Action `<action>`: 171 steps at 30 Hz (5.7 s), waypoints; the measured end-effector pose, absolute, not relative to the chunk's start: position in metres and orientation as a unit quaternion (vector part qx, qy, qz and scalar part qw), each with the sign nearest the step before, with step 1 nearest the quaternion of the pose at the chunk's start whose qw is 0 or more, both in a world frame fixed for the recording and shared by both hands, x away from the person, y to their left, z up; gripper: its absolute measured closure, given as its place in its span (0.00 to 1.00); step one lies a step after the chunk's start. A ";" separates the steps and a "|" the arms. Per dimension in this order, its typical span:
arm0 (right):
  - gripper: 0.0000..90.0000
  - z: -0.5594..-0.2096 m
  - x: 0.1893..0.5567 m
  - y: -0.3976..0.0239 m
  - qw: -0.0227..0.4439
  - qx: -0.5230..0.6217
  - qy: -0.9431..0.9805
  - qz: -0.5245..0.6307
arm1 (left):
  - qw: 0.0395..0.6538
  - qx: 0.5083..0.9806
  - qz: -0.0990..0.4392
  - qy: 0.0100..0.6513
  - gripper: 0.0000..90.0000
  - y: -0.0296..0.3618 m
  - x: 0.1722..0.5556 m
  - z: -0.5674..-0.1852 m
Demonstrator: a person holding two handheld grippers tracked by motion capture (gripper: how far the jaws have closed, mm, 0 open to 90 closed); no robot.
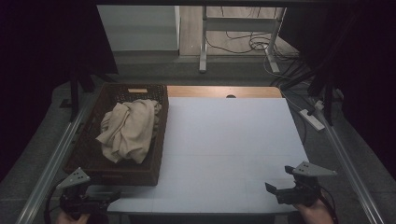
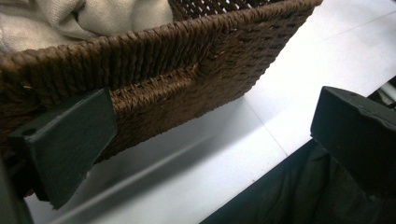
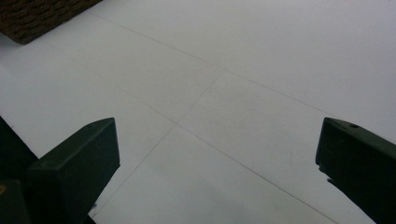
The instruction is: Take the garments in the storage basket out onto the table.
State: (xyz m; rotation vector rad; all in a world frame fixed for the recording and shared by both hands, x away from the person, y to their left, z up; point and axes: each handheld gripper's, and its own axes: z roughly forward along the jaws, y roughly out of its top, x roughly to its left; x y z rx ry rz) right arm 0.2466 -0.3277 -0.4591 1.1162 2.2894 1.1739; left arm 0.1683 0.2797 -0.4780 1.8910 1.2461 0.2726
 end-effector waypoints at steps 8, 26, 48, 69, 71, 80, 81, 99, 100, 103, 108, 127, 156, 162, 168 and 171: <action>0.00 -0.460 0.248 -0.327 0.155 0.392 0.809 0.410 | 0.418 0.755 0.107 0.494 0.00 0.280 0.169 -0.478; 0.00 -0.461 0.251 -0.327 0.141 0.393 0.814 0.404 | 0.416 0.754 0.118 0.494 0.00 0.278 0.167 -0.476; 0.00 -0.461 0.250 -0.324 0.146 0.385 0.820 0.397 | 0.440 0.757 0.156 0.456 0.00 0.277 0.171 -0.459; 0.00 -0.461 0.250 -0.325 0.147 0.386 0.819 0.399 | 0.449 0.774 0.150 0.422 0.00 0.280 0.196 -0.436; 0.00 -0.461 0.250 -0.325 0.146 0.386 0.819 0.399 | 0.449 0.772 0.152 0.423 0.00 0.280 0.201 -0.434; 0.00 -0.461 0.250 -0.324 0.146 0.386 0.819 0.398 | 0.448 0.772 0.145 0.426 0.00 0.277 0.219 -0.429; 0.00 -0.461 0.250 -0.324 0.146 0.386 0.819 0.398 | 0.443 0.773 0.149 0.429 0.00 0.276 0.222 -0.428; 0.00 -0.462 0.251 -0.323 0.142 0.381 0.826 0.391 | 0.425 0.777 0.138 0.443 0.00 0.277 0.282 -0.416; 0.00 -0.462 0.251 -0.322 0.142 0.381 0.827 0.388 | 0.420 0.781 0.136 0.441 0.00 0.277 0.287 -0.416; 0.00 -0.462 0.251 -0.321 0.142 0.377 0.831 0.383 | 0.418 0.781 0.132 0.446 0.00 0.280 0.296 -0.416; 0.00 -0.462 0.252 -0.321 0.142 0.378 0.829 0.386 | 0.414 0.787 0.130 0.439 0.00 0.283 0.314 -0.415; 0.00 -0.463 0.253 -0.322 0.134 0.380 0.830 0.385 | 0.389 0.774 0.121 0.484 0.00 0.287 0.370 -0.423; 0.00 -0.463 0.254 -0.322 0.126 0.381 0.831 0.385 | 0.263 0.814 0.095 0.510 0.00 0.269 0.452 -0.462; 0.00 -0.464 0.254 -0.321 0.127 0.378 0.833 0.382 | 0.214 0.828 0.101 0.508 0.00 0.257 0.455 -0.471; 0.00 -0.464 0.254 -0.321 0.126 0.376 0.836 0.380 | 0.180 0.832 0.119 0.510 0.17 0.250 0.455 -0.472; 0.00 -0.464 0.254 -0.321 0.126 0.375 0.836 0.381 | 0.172 0.833 0.122 0.511 0.28 0.246 0.455 -0.470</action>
